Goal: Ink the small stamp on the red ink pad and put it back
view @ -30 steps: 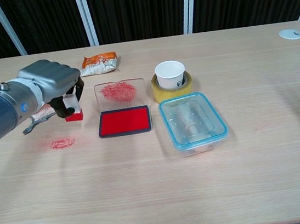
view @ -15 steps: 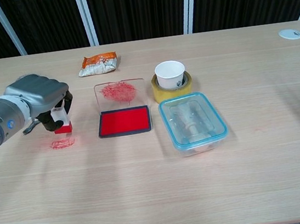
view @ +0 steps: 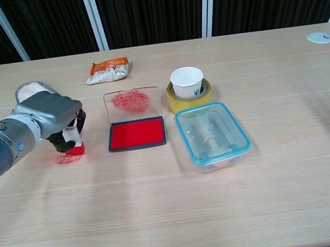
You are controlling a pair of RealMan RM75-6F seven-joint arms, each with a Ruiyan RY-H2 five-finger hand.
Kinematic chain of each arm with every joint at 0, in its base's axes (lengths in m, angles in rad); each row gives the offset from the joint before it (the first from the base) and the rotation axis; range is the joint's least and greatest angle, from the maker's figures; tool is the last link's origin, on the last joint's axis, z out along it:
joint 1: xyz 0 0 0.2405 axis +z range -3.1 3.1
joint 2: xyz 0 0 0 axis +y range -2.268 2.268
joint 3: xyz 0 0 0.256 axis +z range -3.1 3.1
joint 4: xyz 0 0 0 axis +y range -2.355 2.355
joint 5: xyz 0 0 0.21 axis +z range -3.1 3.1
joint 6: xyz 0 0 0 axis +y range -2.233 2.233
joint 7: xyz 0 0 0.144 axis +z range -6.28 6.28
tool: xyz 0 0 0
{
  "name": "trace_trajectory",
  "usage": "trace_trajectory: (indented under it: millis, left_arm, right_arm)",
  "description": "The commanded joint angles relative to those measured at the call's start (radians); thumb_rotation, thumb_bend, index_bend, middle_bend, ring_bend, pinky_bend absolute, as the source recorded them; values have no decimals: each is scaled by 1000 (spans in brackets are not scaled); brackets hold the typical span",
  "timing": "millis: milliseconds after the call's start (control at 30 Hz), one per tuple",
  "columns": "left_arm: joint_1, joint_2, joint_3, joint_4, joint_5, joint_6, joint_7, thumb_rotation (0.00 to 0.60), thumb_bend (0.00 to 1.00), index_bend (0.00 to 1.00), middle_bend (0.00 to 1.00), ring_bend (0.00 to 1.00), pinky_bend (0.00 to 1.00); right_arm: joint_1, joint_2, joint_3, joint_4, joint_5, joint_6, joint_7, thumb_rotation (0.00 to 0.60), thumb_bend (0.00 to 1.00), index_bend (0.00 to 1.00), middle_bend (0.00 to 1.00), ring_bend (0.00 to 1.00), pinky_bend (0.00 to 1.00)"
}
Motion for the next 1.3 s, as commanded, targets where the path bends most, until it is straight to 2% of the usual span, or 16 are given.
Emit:
trace_trajectory:
  millis: [33,533,733,1300]
  left_arm:
    - [0,-1,-1,1,1,-1,3,600,464,630,639,499,603]
    - [3,-10,-2,-2,-7,-6,33,600,440,614,623,489,591]
    - [4,-17,-2,3,-11,-2,46,600,393,559,558,444,557]
    - [3,-19,-14,-9,-51,5,93,600,364,466,446,367,484]
  right_arm:
    - [0,0,0,0,0,0,0,600,127,0,0,0,185]
    - [0,0,0,-1,-1,1,0,600,128,0,0,0,185]
    - [-1,0,0,-1,-1,2,1,600,129,0,0,0,185]
    - [-2,0,-1,-1,-6,6,2,600,129,0,0,0,185]
